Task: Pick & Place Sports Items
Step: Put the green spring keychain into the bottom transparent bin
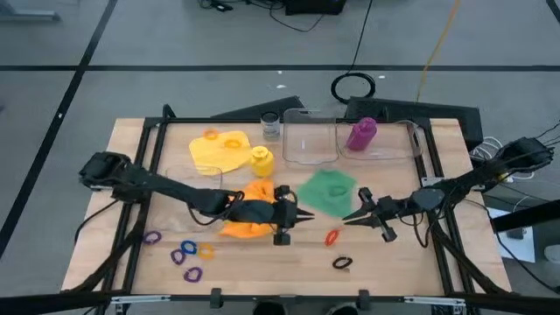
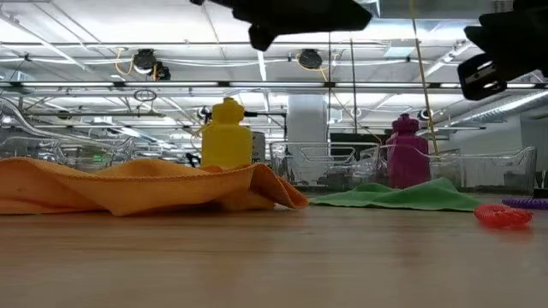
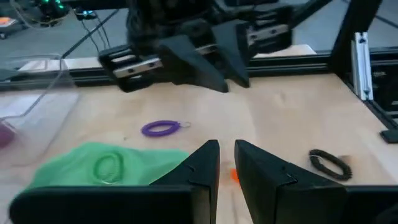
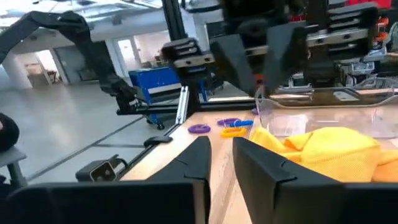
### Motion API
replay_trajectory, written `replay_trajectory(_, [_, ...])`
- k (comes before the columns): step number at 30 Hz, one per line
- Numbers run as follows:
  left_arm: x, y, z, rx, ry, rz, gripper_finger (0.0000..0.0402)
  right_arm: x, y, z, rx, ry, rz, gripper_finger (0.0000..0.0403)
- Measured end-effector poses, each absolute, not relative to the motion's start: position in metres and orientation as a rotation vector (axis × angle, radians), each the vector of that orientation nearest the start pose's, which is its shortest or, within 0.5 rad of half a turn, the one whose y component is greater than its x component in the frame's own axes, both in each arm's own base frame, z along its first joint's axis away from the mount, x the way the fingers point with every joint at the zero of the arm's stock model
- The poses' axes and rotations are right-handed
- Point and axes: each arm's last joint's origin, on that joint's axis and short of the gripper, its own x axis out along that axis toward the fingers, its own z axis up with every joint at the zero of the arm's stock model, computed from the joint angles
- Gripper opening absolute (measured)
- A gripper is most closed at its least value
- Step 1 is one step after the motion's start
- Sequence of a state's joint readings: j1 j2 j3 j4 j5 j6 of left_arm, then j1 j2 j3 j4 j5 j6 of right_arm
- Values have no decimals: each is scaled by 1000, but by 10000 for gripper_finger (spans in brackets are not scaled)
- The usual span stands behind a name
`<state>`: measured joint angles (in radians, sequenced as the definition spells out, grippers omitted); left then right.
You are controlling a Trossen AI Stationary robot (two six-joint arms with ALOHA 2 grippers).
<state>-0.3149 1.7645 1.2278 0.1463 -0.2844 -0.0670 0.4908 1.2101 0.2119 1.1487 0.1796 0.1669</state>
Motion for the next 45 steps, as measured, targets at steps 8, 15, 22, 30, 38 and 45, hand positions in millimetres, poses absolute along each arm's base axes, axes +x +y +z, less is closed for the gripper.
replay_trajectory(8, [391,-88,253,26,385,-119,49,169,83,211,146,-160,457,23])
replay_trajectory(15, [385,-66,280,72,302,-101,49,140,58,229,114,-142,357,15])
replay_trajectory(22, [362,-63,317,186,219,-116,49,132,51,250,56,-73,223,13])
replay_trajectory(30, [336,-80,314,177,422,-181,49,167,68,277,-81,151,233,13])
replay_trajectory(38, [325,-117,271,292,324,-259,49,217,80,279,-212,292,207,13])
replay_trajectory(45, [300,-91,229,161,32,-227,49,231,78,274,-204,352,183,13])
